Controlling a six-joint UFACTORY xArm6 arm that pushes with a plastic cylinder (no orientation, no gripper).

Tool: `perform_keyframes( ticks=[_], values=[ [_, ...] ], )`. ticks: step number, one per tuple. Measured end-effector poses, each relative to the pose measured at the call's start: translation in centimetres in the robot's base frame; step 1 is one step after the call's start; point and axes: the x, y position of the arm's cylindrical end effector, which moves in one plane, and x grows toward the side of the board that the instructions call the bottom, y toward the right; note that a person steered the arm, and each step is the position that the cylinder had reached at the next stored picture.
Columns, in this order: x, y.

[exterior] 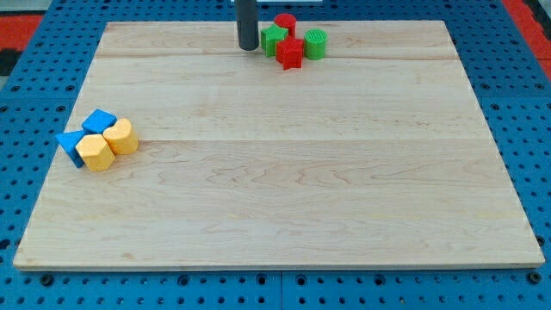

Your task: Move blue triangle in between yellow hexagon and yellow heart

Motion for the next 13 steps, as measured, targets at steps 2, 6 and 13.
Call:
perform_keyframes(
  ticks=[2, 6, 13],
  values=[
    [-0.1, 4.1],
    [9.6, -15.5],
    [21.0, -26.3]
  ],
)
